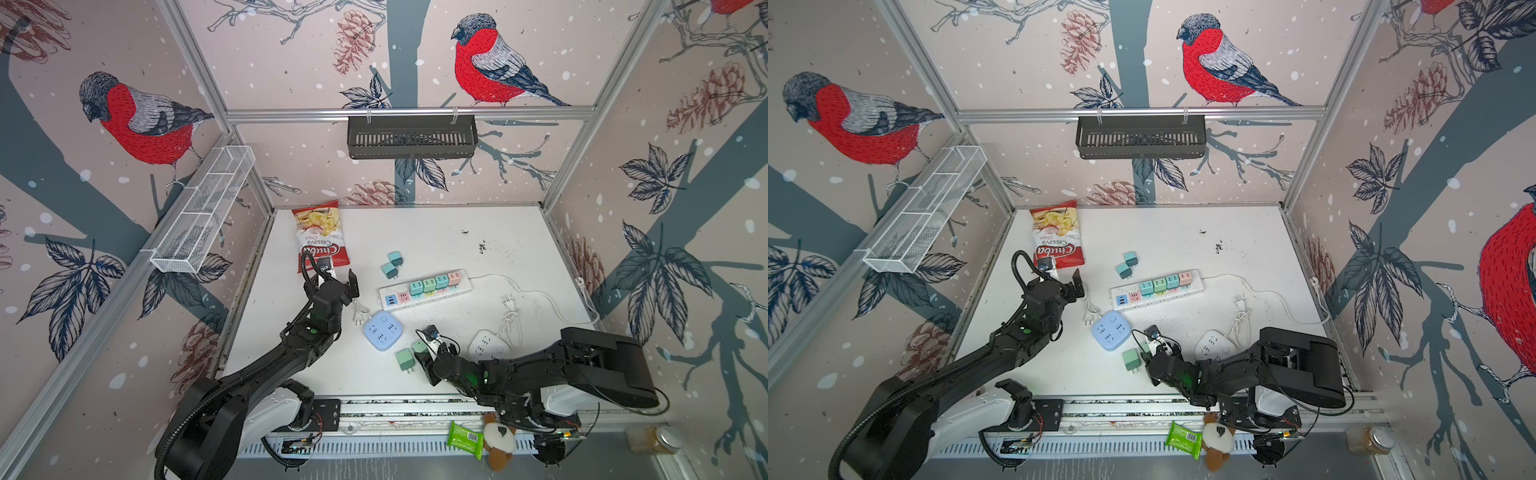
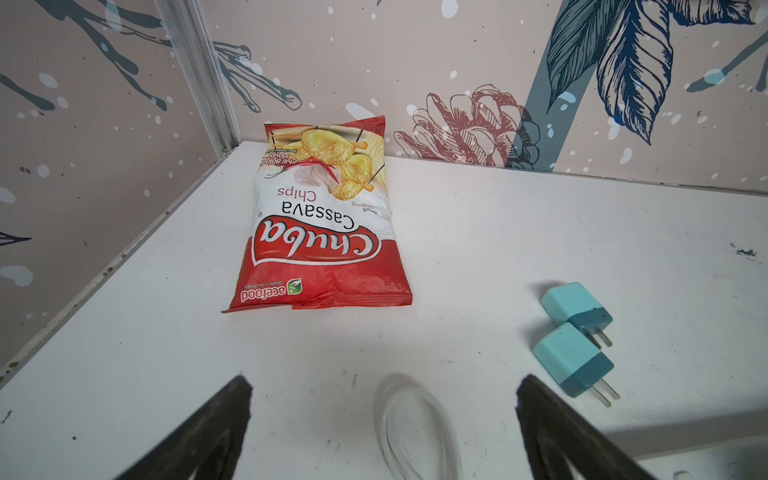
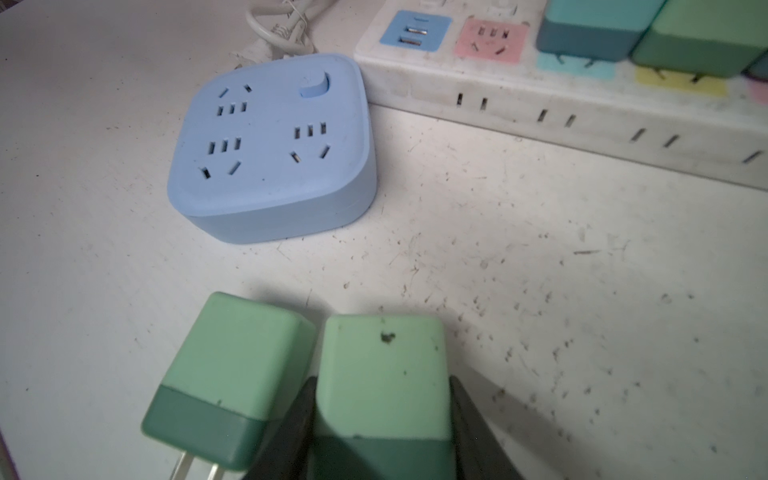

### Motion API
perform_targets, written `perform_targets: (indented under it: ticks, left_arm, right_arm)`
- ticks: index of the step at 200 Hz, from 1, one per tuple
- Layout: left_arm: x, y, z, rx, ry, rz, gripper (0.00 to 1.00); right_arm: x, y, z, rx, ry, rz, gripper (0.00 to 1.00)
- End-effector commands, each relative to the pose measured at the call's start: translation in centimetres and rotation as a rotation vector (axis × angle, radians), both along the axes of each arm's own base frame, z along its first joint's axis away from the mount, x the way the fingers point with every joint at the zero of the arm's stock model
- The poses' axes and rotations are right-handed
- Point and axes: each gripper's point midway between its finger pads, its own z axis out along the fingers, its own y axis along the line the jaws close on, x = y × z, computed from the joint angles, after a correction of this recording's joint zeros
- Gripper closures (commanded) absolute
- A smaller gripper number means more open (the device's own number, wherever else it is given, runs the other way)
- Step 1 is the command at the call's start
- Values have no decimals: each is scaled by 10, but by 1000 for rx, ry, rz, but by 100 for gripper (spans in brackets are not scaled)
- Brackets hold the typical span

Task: Insert the plug
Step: 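Lift the light-green adapter with the right gripper toward the left gripper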

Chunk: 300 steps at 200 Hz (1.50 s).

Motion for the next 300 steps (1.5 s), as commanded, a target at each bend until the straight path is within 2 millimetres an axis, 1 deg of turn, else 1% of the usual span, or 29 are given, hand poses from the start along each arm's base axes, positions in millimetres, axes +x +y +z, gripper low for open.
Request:
perform_targets:
  ticks: [1,15,29,39,42,46,68,77,79,82,94,101,109,122,141,164,175,180,196,206,222,236,249,268,282,300]
  left_arm:
    - [2,0,4,-91,-24,24,1]
    - [3,1,10,-99,-10,37,1]
    - [4,2,21,-111,-21,41,1]
    - [5,-2,32,-124,-37,18,1]
    - [5,-4,34,-124,-38,7,1]
    - [5,-6,38,-130,-43,-3,1]
    - [1,-16,58,-174,-41,-69,1]
    - [-3,-24,64,-204,-44,-121,1]
    - [-5,-26,66,-209,-44,-134,1]
    - [-7,-29,68,-218,-48,-156,1]
    - [-18,-45,73,-260,-51,-268,1]
    - [-26,-54,74,-278,-52,-337,3]
    - [-35,-63,76,-289,-59,-412,6]
    - [-48,-73,80,-285,-90,-506,9]
    - [-64,-77,88,-301,-123,-573,9]
    - [-75,-77,101,-353,-168,-602,8]
    - [-77,-77,104,-402,-171,-597,8]
    - [-78,-77,103,-422,-167,-597,8]
    - [-79,-81,102,-462,-156,-614,8]
    - [-80,-85,99,-480,-135,-630,8]
    - [-83,-94,83,-488,-107,-683,8]
    - [-85,-100,89,-475,-181,-738,8]
    - [-80,-101,91,-478,-150,-724,8]
    - [-79,-111,97,-458,-112,-769,11]
    - [-81,-117,98,-476,-83,-799,13]
    - [-88,-129,96,-498,-73,-860,14]
  right_arm:
    - [14,4,24,29,-72,-9,76]
    - [25,4,44,52,-118,-21,79]
    - [36,4,69,76,-174,-33,83]
    - [43,4,87,90,-213,-37,84]
    - [45,5,90,85,-223,-36,85]
    - [48,4,104,107,-246,-39,86]
    - [61,4,152,151,-355,-36,89]
    - [66,3,175,179,-411,-27,89]
    - [67,2,177,181,-416,-28,89]
    - [69,1,186,195,-439,-26,90]
    - [74,-3,208,234,-496,-11,90]
    - [77,-6,217,245,-523,0,90]
    - [80,-11,223,240,-552,9,91]
    - [83,-23,228,225,-597,-3,93]
    - [84,-38,236,246,-668,4,93]
    - [77,-41,258,302,-745,100,93]
    - [73,-39,263,307,-762,141,94]
    - [72,-38,263,304,-764,150,95]
    - [69,-38,252,284,-771,177,95]
    - [68,-38,252,286,-788,175,95]
    - [66,-35,254,285,-774,195,96]
    - [60,-32,252,299,-781,225,96]
    - [55,-31,247,299,-800,242,95]
    - [56,-29,243,276,-825,242,95]
    - [59,-27,242,262,-826,241,96]
    - [60,-22,236,230,-811,256,96]
